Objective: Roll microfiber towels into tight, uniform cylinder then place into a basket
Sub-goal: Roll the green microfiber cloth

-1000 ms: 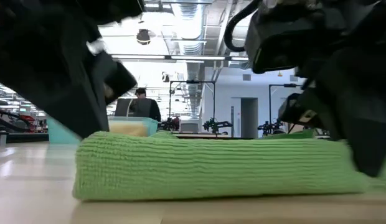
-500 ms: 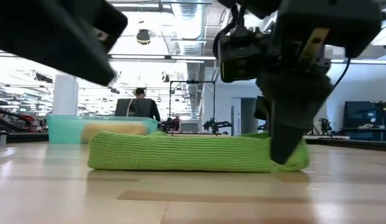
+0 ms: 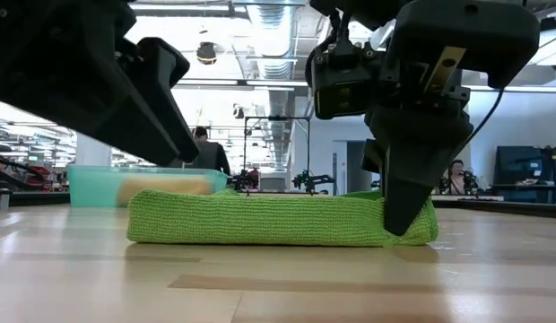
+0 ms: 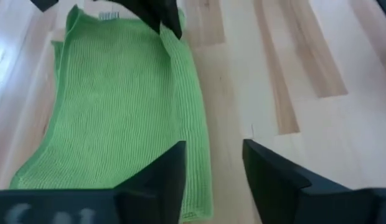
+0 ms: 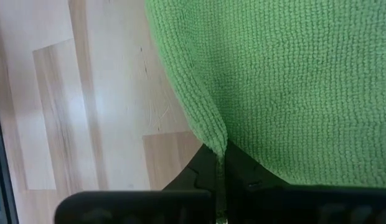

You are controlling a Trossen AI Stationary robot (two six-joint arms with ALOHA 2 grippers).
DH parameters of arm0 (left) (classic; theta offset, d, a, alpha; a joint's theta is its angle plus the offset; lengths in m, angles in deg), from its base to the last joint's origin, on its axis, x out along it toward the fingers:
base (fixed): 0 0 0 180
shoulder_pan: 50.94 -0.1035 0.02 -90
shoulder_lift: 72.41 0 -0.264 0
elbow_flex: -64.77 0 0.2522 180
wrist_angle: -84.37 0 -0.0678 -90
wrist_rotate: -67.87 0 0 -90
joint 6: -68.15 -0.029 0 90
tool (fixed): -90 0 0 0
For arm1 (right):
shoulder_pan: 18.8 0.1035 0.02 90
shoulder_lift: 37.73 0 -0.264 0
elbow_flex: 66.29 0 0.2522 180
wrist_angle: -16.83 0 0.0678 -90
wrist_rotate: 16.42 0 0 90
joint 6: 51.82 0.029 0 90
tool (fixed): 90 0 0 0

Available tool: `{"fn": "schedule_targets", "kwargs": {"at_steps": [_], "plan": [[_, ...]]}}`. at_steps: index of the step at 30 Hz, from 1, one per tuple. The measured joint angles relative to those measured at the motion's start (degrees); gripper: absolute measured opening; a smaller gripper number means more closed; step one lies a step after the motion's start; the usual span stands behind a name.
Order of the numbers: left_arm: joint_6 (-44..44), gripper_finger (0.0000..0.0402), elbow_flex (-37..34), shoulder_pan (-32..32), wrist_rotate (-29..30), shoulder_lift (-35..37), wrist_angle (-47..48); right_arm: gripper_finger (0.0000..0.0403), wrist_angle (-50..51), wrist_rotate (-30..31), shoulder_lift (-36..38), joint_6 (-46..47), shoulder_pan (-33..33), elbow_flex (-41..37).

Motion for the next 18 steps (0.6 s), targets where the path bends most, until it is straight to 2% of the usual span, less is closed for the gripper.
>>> {"fn": "schedule_targets", "kwargs": {"at_steps": [5, 13, 18], "plan": [[0.0, 0.018, 0.0, -0.8, -1.6, 0.0, 1.5, 0.0023, 0.0, 0.0, 0.0, -0.1, 0.0, 0.0], [5.5, 0.0183, -4.6, -3.0, -2.8, -0.1, 0.7, 0.0023, 0.0, 0.0, 0.0, -0.2, 0.0, 0.0], [5.8, 0.0183, -5.7, -3.4, -3.2, -0.1, -0.3, 0.0024, 0.0, 0.0, 0.0, -1.0, 0.0, 0.0]]}}
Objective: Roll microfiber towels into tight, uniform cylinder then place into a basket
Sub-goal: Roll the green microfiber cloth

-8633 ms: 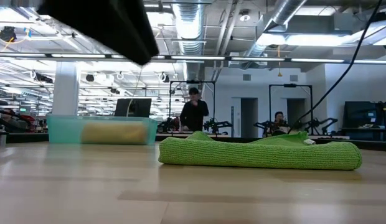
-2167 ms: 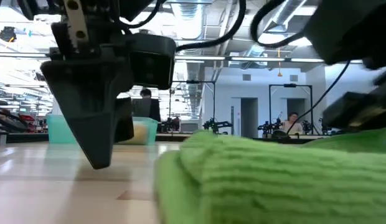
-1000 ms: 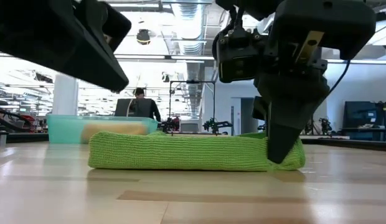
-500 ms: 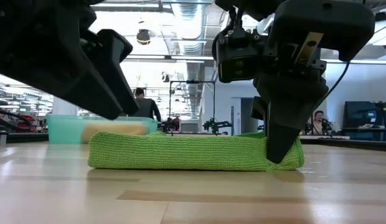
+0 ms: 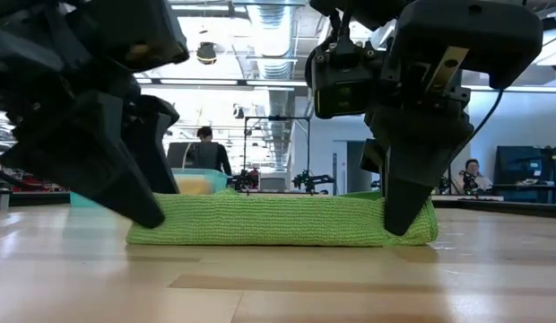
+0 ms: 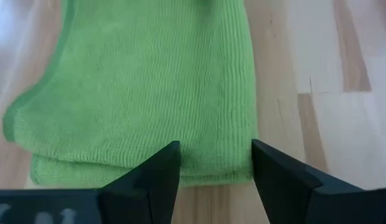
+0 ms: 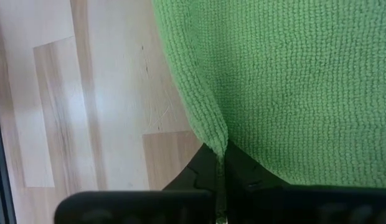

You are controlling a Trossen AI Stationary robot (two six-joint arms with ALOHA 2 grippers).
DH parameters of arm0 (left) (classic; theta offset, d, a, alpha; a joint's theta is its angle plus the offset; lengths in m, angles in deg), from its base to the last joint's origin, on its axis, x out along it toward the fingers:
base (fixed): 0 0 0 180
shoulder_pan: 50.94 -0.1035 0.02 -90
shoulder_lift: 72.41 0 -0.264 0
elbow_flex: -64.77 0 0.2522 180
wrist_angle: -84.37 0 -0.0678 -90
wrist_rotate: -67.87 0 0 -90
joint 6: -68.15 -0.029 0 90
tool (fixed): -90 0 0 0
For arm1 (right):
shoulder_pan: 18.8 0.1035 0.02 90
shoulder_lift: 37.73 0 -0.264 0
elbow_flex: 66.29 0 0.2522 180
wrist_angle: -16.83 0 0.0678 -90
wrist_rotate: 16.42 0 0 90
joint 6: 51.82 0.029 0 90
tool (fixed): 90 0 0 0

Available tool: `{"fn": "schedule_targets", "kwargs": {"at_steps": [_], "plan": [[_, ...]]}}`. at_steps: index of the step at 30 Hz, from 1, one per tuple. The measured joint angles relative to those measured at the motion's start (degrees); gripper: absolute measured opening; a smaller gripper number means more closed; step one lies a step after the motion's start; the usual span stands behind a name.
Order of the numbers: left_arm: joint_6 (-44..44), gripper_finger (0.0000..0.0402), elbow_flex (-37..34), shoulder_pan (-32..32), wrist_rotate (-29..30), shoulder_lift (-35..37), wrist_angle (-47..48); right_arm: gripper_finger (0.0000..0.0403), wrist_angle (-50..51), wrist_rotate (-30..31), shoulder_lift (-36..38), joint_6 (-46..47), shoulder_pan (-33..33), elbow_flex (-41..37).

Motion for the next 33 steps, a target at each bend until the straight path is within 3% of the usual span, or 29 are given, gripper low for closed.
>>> {"fn": "schedule_targets", "kwargs": {"at_steps": [8, 13, 16, 22, 28, 33], "plan": [[0.5, 0.0148, -2.2, -0.7, -2.9, 0.0, -5.4, 0.0023, 0.0, -0.2, 0.0, 0.0, 0.0, 0.0], [4.2, 0.0069, -2.3, -0.7, -5.2, 0.0, -6.8, 0.0023, 0.7, -1.2, 0.0, 0.0, 0.8, 0.0], [7.8, 0.0014, -2.3, -0.7, -8.9, 0.0, -9.0, 0.0024, 0.9, -6.3, 0.0, 0.0, 1.7, 0.0], [16.9, 0.0009, -2.1, -0.7, -19.5, 0.0, -18.1, 0.0018, 0.2, -15.8, 0.0, -0.6, 3.7, 0.2], [24.5, 0.0006, -2.1, -2.3, -19.8, 0.0, -12.4, 0.0022, 0.7, -18.1, 0.0, 3.1, 2.2, 0.2], [24.7, 0.0008, -2.1, -3.2, -19.3, 0.1, -9.0, 0.0018, 0.9, -18.0, -0.1, 9.8, 0.1, 0.1]]}}
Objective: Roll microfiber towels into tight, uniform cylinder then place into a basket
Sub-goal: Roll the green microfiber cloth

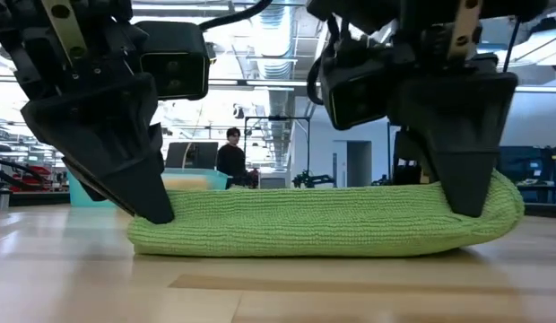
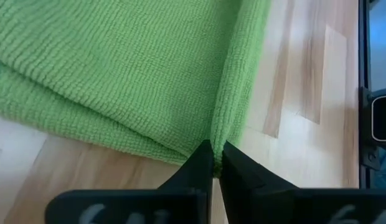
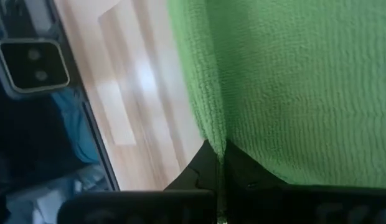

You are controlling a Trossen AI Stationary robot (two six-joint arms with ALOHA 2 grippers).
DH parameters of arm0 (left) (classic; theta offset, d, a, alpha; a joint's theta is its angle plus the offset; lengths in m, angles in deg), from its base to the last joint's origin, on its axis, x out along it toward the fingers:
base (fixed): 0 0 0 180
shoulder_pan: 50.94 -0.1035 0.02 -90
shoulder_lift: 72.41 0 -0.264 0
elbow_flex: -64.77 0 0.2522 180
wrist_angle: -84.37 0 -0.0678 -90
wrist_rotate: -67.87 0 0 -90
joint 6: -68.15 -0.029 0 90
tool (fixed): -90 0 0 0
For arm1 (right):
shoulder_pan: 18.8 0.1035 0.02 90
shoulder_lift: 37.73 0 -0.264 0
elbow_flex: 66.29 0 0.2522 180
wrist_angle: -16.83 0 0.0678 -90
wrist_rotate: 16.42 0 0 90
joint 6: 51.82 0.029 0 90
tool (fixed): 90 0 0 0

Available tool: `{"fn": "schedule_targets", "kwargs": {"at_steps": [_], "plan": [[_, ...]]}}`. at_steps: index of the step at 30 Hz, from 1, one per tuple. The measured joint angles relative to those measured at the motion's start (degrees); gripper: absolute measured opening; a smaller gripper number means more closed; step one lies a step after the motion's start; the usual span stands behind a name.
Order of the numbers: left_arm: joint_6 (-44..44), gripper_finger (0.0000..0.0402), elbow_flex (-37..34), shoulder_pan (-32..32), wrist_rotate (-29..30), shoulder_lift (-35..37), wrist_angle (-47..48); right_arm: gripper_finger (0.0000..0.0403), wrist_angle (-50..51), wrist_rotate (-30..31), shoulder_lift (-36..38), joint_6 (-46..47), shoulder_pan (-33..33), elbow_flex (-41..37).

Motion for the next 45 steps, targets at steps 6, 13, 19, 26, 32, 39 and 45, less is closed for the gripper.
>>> {"fn": "schedule_targets", "kwargs": {"at_steps": [6, 13, 19, 26, 32, 39, 45], "plan": [[-1.9, 0.0008, -0.1, 0.0, 0.4, 0.0, -0.2, 0.0022, 1.2, -0.1, 0.0, 2.3, -0.9, 0.0], [-4.8, 0.0009, -0.1, 0.0, 0.4, 0.0, -0.3, 0.0019, 1.2, -0.1, 0.0, 2.3, -0.6, 0.0], [-7.3, 0.0009, -0.2, 0.1, 3.6, 0.0, -0.2, 0.0023, 1.5, 0.9, 0.0, 2.0, -0.6, -0.1], [-9.6, 0.003, -0.2, 0.1, 5.9, 0.0, 0.6, 0.0021, 2.3, 0.8, 0.0, 1.9, -0.6, -0.2], [-10.2, 0.0091, -0.3, 0.2, 6.0, -0.1, 1.0, 0.0022, 2.2, 0.8, -0.2, 1.9, -0.2, -0.3], [-12.8, 0.0126, -0.3, 0.1, 5.9, -0.1, 1.5, 0.002, 1.7, 2.6, -0.2, -1.1, 0.1, -0.2], [-15.0, 0.0128, -0.2, 0.2, 6.6, 0.2, 1.1, 0.0019, 1.6, 5.0, -0.1, -1.2, 0.5, -0.2]]}}
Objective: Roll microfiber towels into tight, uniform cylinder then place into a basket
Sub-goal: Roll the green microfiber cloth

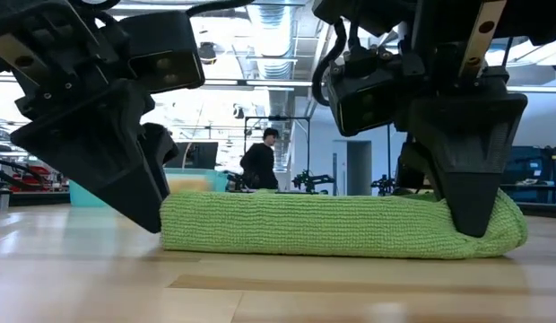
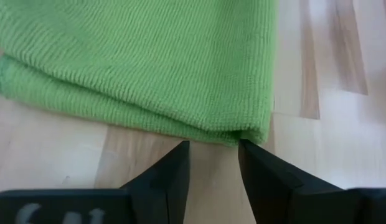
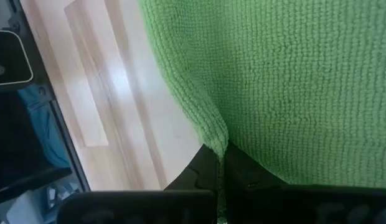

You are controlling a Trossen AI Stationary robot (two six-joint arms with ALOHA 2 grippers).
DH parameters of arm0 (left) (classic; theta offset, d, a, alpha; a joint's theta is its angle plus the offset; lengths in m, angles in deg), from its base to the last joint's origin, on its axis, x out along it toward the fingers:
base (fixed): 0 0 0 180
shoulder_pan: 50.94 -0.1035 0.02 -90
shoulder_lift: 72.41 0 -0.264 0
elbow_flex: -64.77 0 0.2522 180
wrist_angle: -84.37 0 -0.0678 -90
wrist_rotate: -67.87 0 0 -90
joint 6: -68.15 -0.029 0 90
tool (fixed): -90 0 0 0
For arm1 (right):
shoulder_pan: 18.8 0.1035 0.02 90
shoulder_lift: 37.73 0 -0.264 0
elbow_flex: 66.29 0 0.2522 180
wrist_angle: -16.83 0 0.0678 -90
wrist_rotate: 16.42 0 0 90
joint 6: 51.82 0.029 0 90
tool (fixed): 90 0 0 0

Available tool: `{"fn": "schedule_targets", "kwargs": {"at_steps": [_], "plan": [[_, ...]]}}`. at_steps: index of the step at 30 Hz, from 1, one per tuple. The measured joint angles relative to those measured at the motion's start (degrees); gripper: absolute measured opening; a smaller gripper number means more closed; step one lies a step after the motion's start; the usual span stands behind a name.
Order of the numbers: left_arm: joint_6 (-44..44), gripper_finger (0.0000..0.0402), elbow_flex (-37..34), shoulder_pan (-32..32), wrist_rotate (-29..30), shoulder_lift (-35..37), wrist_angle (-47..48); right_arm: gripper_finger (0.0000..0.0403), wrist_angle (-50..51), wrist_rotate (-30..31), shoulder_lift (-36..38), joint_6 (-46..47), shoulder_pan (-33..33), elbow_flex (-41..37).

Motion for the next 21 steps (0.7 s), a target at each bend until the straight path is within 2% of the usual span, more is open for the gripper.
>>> {"fn": "schedule_targets", "kwargs": {"at_steps": [7, 11, 21], "plan": [[-3.3, 0.0128, 0.1, 0.5, 0.3, 4.0, 0.1, 0.0022, -0.1, 0.3, 0.0, 0.0, 0.0, 0.0], [-7.1, 0.0128, 0.1, 1.0, 3.2, 6.6, -0.2, 0.0019, -0.1, 0.3, 0.0, 0.0, 0.0, 0.1], [-12.6, 0.0128, 0.1, 3.9, 6.0, 5.4, -6.5, 0.002, -0.2, 0.9, 0.0, 0.0, 0.0, 0.1]]}}
